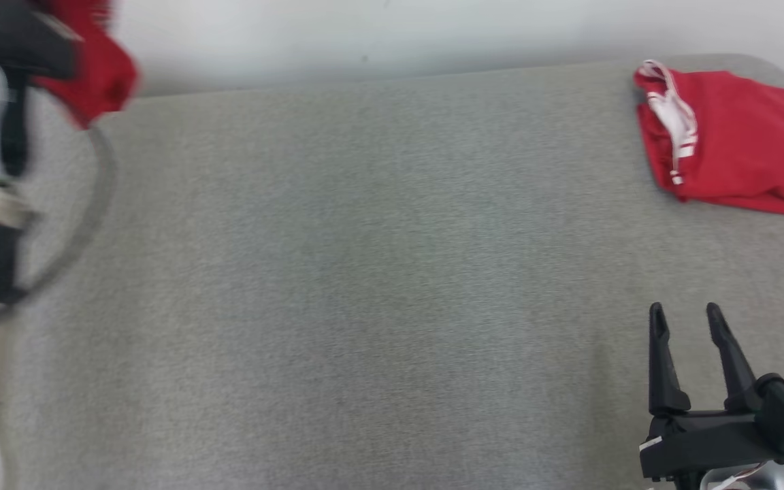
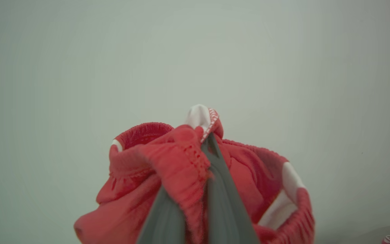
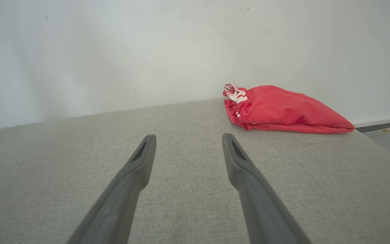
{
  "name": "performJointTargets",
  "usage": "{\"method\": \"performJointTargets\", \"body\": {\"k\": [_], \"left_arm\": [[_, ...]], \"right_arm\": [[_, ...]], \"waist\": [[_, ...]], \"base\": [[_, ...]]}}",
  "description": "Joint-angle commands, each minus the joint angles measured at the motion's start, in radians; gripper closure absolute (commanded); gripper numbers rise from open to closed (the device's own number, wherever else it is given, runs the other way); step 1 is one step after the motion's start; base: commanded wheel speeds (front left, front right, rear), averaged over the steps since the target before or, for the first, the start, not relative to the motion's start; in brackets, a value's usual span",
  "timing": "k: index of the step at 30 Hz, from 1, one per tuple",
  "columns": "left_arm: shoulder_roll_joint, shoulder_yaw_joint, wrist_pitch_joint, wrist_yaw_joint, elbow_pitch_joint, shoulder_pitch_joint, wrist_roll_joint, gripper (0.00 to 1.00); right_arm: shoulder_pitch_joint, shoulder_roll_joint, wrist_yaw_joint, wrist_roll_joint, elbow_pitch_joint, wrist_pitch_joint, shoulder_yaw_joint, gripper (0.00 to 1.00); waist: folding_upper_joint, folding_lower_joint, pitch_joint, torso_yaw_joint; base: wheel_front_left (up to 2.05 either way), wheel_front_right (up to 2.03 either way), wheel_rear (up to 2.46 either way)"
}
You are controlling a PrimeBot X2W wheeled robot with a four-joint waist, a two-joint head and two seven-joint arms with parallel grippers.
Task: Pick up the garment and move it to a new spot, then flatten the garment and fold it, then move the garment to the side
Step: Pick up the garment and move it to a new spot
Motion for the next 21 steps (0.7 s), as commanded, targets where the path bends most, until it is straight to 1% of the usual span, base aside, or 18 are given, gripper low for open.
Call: {"method": "performJointTargets", "body": {"k": [1,5,10,13,14,16,18,19,21], "left_arm": [[-0.041,-0.015,0.006,0.008,-0.051,0.041,-0.005,1.0],[-0.146,-0.059,0.037,0.032,-0.183,0.115,-0.033,1.0],[-0.229,-0.107,0.059,0.088,-0.334,0.251,-0.05,1.0],[-0.238,-0.14,0.079,0.12,-0.398,0.357,-0.034,1.0],[-0.238,-0.14,0.079,0.12,-0.398,0.357,-0.034,1.0],[-0.238,-0.145,0.086,0.137,-0.409,0.436,-0.053,1.0],[-0.239,-0.153,0.091,0.141,-0.395,0.514,-0.071,1.0],[-0.232,-0.163,0.09,0.14,-0.361,0.577,-0.079,1.0],[-0.229,-0.176,0.086,0.143,-0.309,0.632,-0.079,1.0]], "right_arm": [[-0.002,0.005,-0.003,0.008,0.014,-0.013,0.006,0.0],[-0.005,0.006,-0.003,0.021,0.045,-0.032,0.01,0.0],[-0.008,0.006,-0.003,0.038,0.072,-0.051,0.012,0.0],[-0.005,0.007,-0.003,0.05,0.089,-0.06,0.01,0.0],[-0.005,0.007,-0.003,0.05,0.089,-0.06,0.01,0.0],[-0.004,0.007,-0.003,0.056,0.1,-0.068,0.013,0.0],[-0.005,0.007,-0.003,0.062,0.111,-0.077,0.015,0.0],[-0.01,0.007,-0.003,0.066,0.122,-0.083,0.018,0.0],[-0.022,0.007,-0.003,0.067,0.131,-0.085,0.025,0.0]], "waist": [[0.0,0.0001,-0.033,-0.048],[0.0,0.0001,-0.049,-0.095],[0.0,0.0001,-0.051,-0.146],[0.0,0.0001,-0.045,-0.165],[0.0,0.0001,-0.045,-0.165],[0.0,0.0001,-0.04,-0.173],[0.0,0.0001,-0.037,-0.175],[0.0,0.0001,-0.034,-0.173],[0.0,0.0001,-0.034,-0.17]], "base": [[0.0,0.0,0.0],[0.0,0.0,0.0],[0.0,0.0,0.0],[0.0,0.0,0.0],[0.0,0.0,0.0],[0.0,0.0,0.0],[0.0,0.0,0.0],[0.0,0.0,0.0],[0.0,0.0,0.0]]}}
